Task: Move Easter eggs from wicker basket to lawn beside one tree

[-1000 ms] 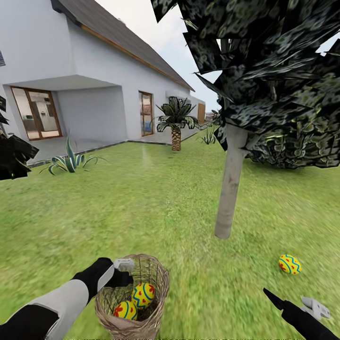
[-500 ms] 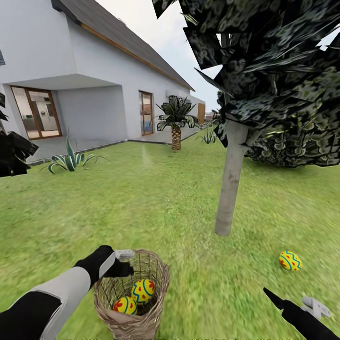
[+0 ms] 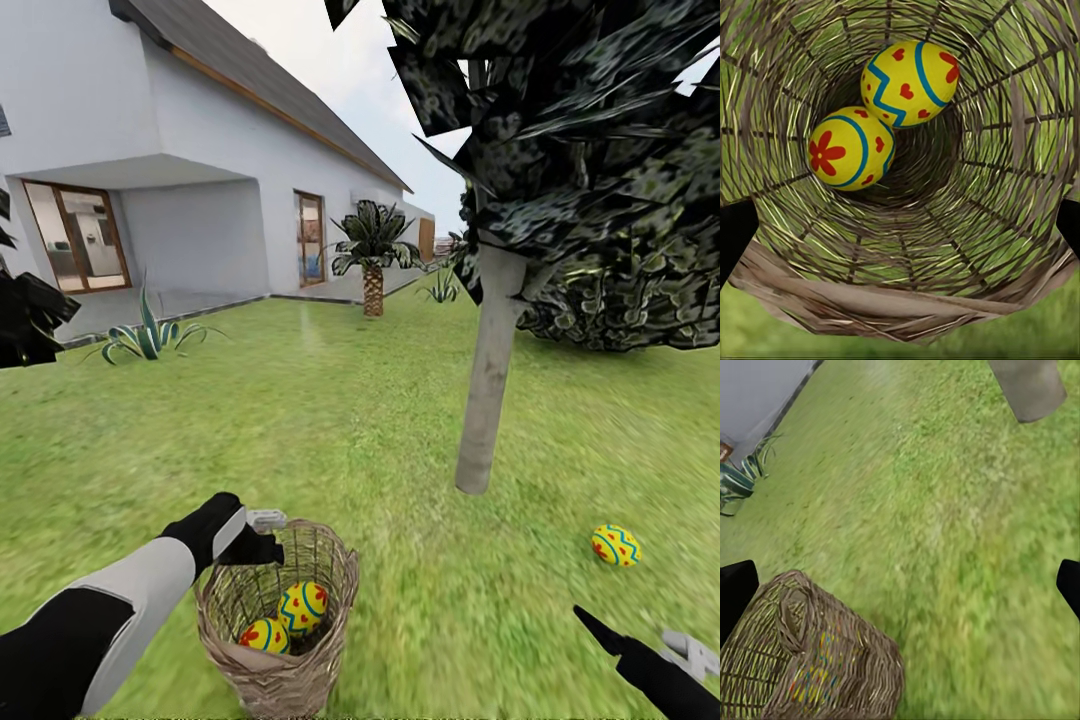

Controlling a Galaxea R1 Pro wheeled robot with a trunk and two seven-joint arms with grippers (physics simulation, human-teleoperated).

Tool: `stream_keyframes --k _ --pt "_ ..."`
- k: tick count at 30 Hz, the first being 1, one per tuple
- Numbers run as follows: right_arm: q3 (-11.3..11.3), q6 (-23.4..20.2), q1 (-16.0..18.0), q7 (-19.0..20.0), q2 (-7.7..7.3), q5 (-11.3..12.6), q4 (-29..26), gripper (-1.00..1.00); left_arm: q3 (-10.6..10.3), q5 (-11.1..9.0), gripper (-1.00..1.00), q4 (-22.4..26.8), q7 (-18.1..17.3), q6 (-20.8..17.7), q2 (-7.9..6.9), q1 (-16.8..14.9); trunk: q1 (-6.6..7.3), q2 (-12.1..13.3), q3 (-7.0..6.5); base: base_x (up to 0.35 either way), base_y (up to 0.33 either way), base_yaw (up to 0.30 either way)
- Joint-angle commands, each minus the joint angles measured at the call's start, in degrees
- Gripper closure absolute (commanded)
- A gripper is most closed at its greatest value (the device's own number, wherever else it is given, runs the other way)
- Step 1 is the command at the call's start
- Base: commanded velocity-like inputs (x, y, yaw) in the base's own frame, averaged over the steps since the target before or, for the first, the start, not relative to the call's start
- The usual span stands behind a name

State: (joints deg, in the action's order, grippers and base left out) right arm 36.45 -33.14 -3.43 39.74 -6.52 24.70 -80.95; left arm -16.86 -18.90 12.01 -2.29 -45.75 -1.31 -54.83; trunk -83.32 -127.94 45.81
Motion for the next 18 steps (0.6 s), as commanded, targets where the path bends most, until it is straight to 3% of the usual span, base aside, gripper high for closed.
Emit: stream_keyframes --k 1,18 --pt "0.1 -0.4 0.0 0.1 0.02 0.3 0.0 -1.00 -0.5 -0.1 -1.00 0.1 -0.2 -0.5 -0.04 -0.1 -0.22 -0.4 0.23 0.000 0.000 0.000" --pt "0.4 -0.4 0.2 0.7 -0.40 0.0 -0.1 -1.00 -0.5 0.0 -1.00 4.0 0.1 -1.5 -0.09 -0.4 -3.95 -7.3 3.28 0.000 0.000 0.000"
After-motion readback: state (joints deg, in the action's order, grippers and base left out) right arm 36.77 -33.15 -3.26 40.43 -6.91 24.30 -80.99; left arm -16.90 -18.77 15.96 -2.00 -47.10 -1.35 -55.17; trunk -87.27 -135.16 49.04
